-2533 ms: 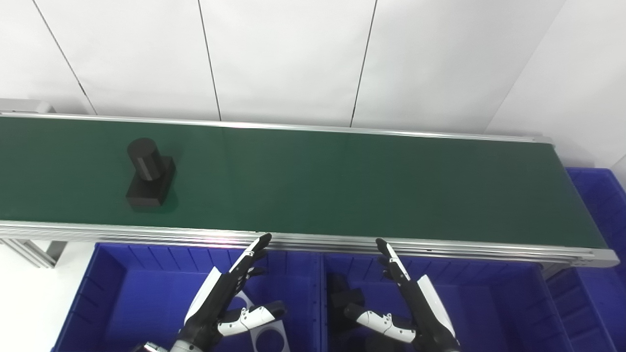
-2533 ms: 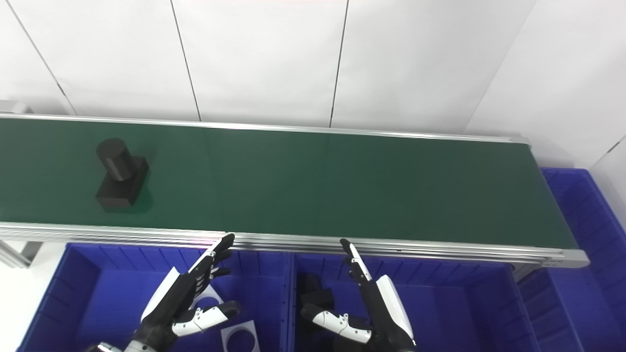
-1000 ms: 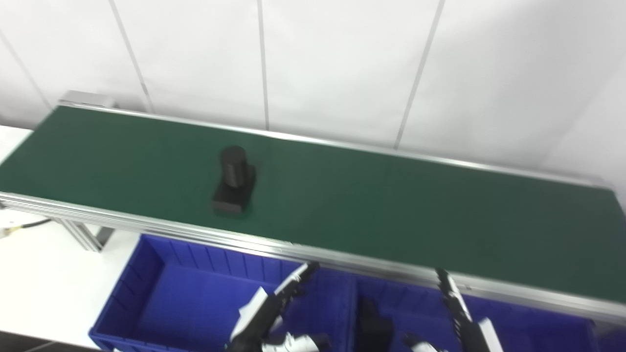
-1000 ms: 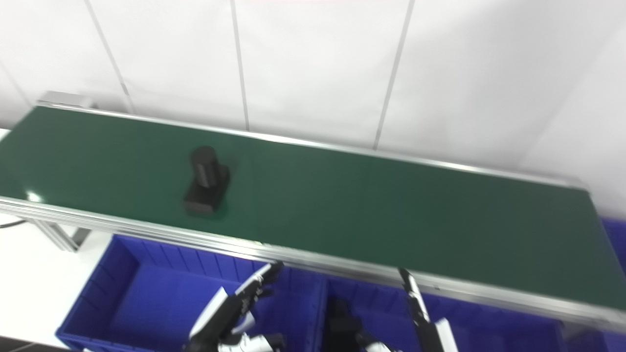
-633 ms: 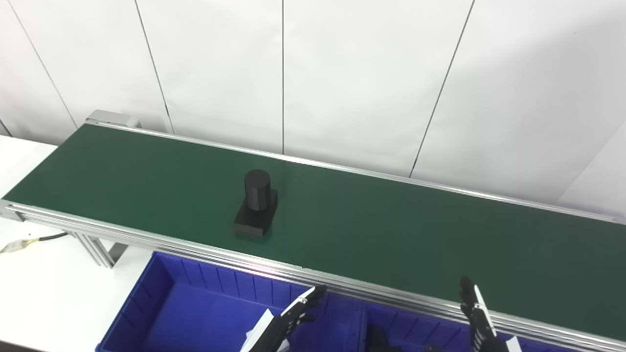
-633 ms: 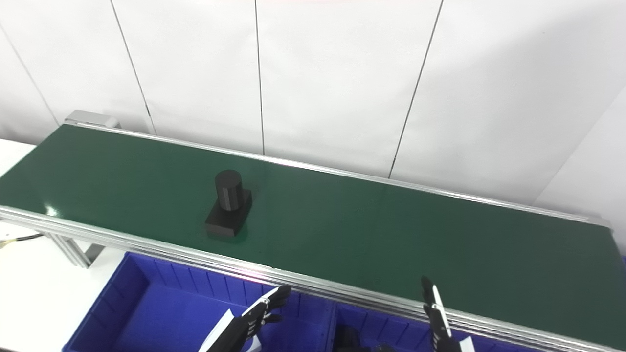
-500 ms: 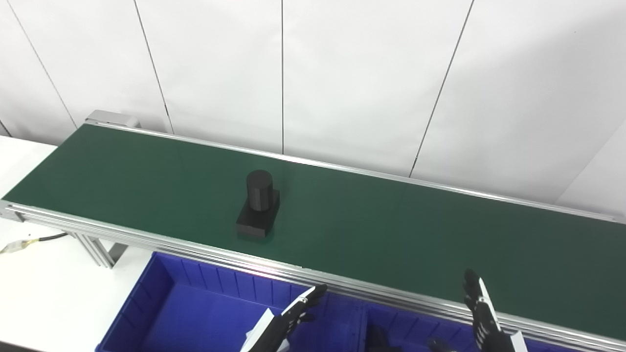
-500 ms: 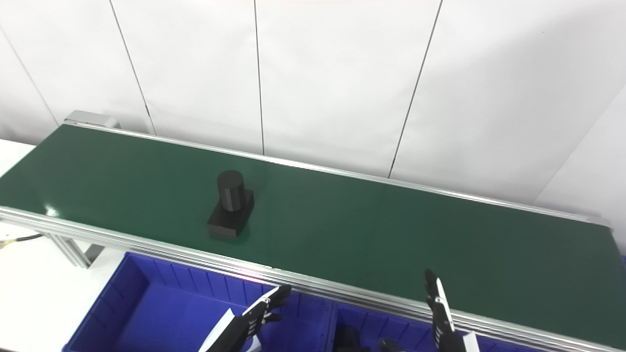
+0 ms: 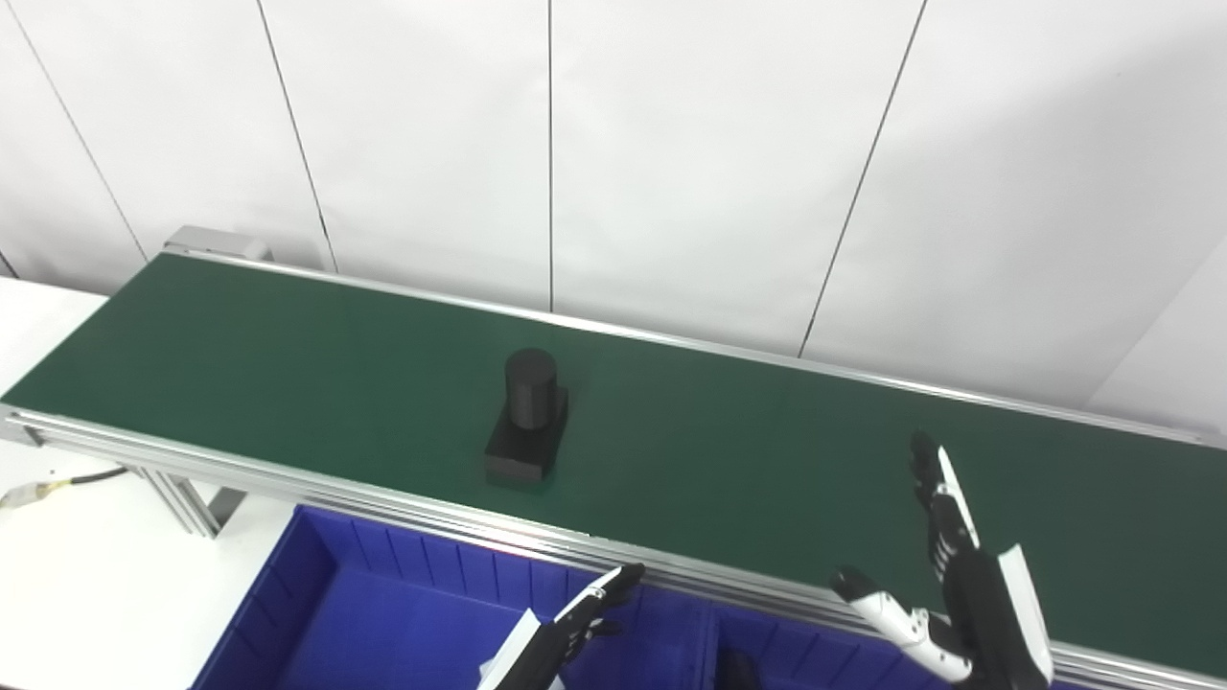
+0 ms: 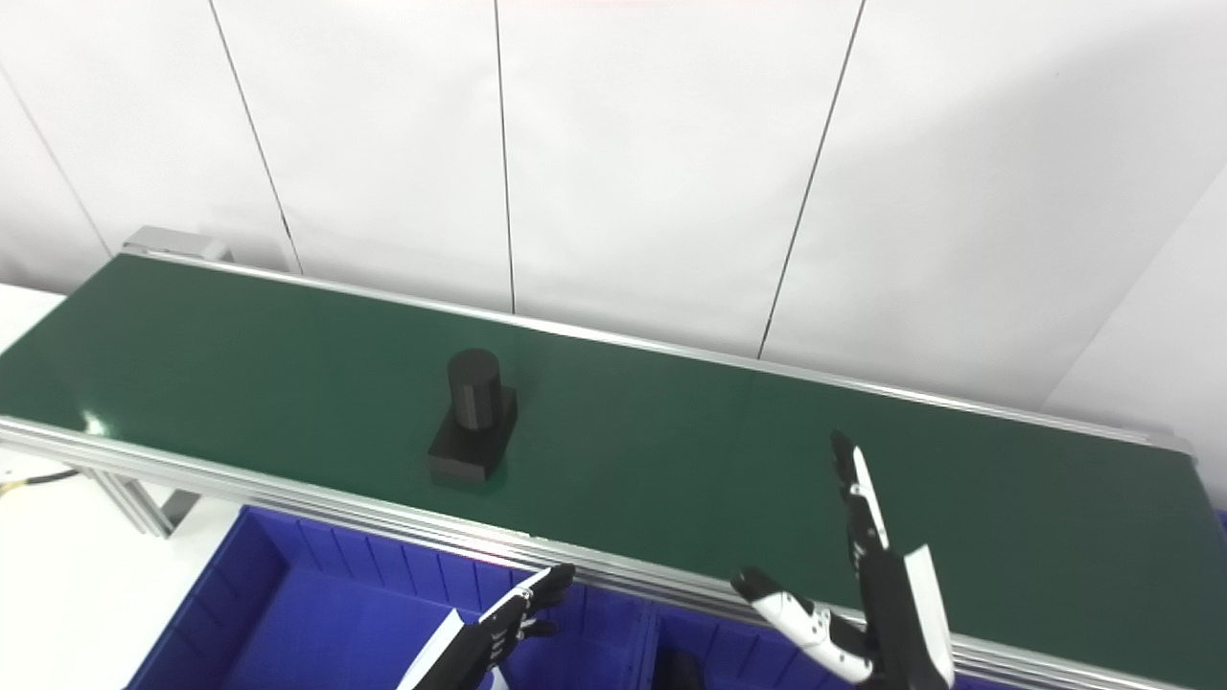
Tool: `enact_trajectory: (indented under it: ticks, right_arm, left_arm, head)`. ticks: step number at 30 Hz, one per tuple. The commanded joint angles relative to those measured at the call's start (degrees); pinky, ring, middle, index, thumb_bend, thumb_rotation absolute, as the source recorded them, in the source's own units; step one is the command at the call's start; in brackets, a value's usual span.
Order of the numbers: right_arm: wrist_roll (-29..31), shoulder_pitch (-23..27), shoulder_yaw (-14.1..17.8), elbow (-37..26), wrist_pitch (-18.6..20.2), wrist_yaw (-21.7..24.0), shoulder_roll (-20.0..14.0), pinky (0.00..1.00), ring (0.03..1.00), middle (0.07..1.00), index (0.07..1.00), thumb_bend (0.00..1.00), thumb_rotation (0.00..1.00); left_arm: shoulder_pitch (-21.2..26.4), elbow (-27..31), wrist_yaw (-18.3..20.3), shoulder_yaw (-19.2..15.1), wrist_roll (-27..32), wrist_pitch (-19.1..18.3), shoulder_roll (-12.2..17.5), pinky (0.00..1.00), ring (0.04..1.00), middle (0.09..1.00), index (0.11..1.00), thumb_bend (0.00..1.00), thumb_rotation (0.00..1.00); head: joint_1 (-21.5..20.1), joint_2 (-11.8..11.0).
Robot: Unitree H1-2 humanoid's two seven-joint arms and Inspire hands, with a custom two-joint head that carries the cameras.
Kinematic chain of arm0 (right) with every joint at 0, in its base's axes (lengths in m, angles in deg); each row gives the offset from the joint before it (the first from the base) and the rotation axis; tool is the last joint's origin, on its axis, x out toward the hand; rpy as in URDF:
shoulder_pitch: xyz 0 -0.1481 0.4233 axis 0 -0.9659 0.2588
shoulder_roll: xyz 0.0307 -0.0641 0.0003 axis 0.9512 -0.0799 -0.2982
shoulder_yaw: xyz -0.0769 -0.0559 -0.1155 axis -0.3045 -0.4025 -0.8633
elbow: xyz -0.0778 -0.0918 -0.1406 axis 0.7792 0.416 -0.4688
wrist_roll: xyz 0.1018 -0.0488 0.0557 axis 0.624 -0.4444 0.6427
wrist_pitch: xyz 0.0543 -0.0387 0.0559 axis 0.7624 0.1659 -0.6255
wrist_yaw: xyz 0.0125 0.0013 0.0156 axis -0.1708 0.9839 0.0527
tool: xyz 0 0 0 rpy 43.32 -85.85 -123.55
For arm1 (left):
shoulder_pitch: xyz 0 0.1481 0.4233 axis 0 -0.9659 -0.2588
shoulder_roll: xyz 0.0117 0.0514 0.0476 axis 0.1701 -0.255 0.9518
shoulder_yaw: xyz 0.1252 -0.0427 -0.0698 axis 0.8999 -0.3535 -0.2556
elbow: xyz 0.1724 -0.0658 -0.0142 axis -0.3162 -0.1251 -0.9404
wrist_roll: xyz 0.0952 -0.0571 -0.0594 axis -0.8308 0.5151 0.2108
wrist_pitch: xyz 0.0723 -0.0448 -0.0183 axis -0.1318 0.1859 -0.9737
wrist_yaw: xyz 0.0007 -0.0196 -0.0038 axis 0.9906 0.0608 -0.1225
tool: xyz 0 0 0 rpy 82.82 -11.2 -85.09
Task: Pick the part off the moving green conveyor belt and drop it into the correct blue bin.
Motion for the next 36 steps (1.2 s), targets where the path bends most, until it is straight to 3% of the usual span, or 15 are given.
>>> enact_trajectory:
  ticks: [1, 8, 18, 30, 36]
  right_arm:
    - [-0.8, 2.7, 0.0, -2.2, 2.7, 0.8, -0.5, 0.98, 0.993, 0.98, 1.0, 0.76, 0.52]
    - [-2.7, 8.4, -0.9, 1.6, 6.3, 2.6, -1.0, 0.92, 0.973, 0.984, 0.998, 0.76, 0.49]
    - [-5.7, 14.8, -3.1, 9.7, 8.2, 3.2, -0.6, 0.85, 0.941, 0.981, 0.996, 0.79, 0.5]
    - [-8.8, 18.8, -5.2, 16.3, 9.1, 2.0, 1.4, 0.86, 0.938, 0.969, 0.986, 0.81, 0.49]
    - [-10.7, 21.4, -6.7, 18.6, 11.8, 2.2, 2.3, 0.75, 0.897, 0.978, 0.994, 0.84, 0.51]
  left_arm:
    - [0.8, 0.5, -0.4, 0.0, 0.7, 2.6, -0.3, 0.84, 0.92, 0.936, 0.918, 0.85, 0.57]
    - [1.0, 0.5, -0.5, 0.1, 0.4, 3.4, -0.4, 0.84, 0.916, 0.937, 0.916, 0.83, 0.58]
    - [0.6, 0.3, 0.3, 0.2, 1.7, 4.6, -0.3, 0.82, 0.911, 0.93, 0.909, 0.84, 0.57]
    - [-0.6, 2.0, 1.0, 0.4, 3.2, 5.3, -0.1, 0.81, 0.899, 0.922, 0.907, 0.87, 0.64]
    - [-1.1, 2.8, 1.9, 0.6, 4.1, 5.4, 0.6, 0.84, 0.912, 0.933, 0.914, 0.87, 0.66]
  head:
    - [-0.5, -0.2]
    - [-1.1, -0.7]
    - [-1.5, -0.6]
    - [-4.3, 0.7]
    - [-6.0, 1.4]
